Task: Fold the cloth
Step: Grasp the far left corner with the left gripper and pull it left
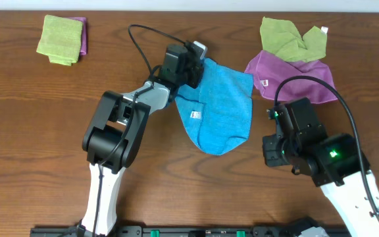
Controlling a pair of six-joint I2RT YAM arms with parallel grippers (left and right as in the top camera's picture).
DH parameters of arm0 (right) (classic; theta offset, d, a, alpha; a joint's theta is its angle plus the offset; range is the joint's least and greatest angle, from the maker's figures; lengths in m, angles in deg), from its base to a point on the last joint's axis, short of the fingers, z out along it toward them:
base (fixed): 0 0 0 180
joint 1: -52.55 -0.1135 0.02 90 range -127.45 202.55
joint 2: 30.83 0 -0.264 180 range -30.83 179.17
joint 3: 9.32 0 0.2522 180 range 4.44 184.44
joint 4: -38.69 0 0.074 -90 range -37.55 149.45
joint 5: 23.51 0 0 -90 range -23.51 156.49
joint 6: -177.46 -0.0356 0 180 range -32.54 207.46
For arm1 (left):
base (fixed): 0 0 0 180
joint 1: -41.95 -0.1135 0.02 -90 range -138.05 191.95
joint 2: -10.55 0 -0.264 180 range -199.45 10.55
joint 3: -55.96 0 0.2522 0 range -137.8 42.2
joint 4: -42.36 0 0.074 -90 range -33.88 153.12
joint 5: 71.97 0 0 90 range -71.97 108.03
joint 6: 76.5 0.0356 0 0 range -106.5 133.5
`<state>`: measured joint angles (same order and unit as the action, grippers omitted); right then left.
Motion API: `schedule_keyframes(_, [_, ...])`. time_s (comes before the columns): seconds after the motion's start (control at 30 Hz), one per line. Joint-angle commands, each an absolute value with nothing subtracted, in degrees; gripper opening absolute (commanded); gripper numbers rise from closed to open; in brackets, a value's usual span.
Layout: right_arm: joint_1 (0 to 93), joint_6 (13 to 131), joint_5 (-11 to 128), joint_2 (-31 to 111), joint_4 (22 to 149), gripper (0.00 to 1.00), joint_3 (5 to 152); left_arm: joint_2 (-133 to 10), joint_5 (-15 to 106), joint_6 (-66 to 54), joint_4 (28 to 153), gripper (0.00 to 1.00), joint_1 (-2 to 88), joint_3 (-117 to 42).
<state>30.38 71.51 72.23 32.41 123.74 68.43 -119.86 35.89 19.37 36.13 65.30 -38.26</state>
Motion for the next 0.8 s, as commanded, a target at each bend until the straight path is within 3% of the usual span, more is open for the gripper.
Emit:
schedule_keyframes(0.0, [30.8,70.7,72.1,31.8,123.6,0.02,68.2,-121.3,36.0,19.9,35.8,0.06,65.3,-39.0])
schedule_keyframes(0.37, [30.8,70.7,72.1,31.8,122.7,0.02,68.2,-122.3,34.6,20.0,36.6,0.06,65.3,-39.0])
schedule_keyframes(0.77, [30.8,70.7,72.1,31.9,121.2,0.02,68.2,-122.3,21.3,24.3,47.4,0.05,64.8,-39.0])
